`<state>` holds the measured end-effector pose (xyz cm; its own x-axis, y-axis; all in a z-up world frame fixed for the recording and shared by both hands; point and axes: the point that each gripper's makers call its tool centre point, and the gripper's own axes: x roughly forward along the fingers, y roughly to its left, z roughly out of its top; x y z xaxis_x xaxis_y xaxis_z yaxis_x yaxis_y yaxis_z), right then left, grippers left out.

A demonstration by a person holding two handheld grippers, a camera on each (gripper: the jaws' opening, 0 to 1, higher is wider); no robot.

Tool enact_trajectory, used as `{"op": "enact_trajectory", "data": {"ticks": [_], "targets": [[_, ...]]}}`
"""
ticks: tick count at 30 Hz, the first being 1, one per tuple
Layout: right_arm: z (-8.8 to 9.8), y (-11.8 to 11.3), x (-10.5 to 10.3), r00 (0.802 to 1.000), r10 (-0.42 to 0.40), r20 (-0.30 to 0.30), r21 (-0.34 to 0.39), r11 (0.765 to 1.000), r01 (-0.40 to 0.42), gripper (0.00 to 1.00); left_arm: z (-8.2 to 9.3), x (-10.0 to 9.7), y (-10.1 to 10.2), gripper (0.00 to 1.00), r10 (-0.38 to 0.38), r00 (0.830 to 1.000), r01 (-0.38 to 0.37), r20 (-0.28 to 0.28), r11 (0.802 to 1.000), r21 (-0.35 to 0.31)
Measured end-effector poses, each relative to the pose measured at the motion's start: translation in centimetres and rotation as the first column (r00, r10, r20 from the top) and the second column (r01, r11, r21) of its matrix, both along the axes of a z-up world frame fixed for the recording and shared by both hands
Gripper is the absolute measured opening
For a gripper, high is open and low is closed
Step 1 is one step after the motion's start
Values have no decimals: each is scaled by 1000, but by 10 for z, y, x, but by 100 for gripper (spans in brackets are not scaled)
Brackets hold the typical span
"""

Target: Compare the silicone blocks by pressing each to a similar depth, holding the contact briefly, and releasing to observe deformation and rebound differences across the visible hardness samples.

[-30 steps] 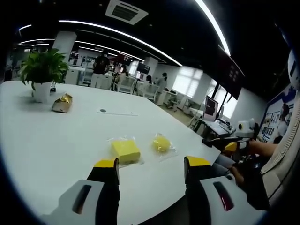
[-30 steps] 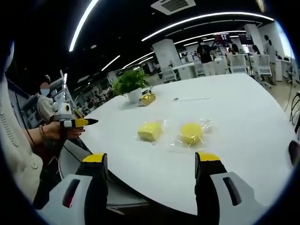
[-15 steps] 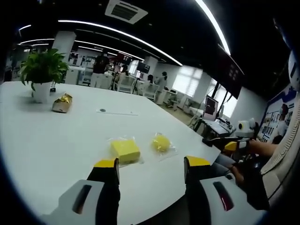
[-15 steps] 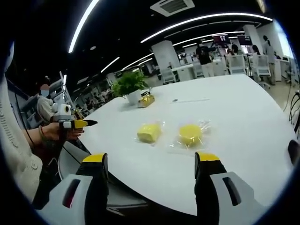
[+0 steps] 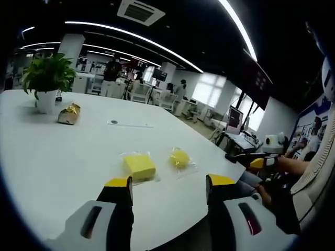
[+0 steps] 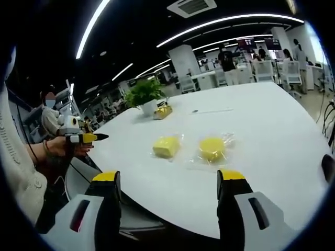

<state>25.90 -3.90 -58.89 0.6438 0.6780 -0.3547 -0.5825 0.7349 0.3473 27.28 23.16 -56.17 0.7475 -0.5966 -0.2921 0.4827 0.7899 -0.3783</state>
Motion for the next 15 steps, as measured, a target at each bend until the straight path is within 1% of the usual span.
{"op": "enact_trajectory", "data": {"ticks": [15], "targets": [[-2,0,-3,1000,3,-4,-3,1000,-3,69,0,-3,6,55,22,1000,-22,4,1000,-11]]}}
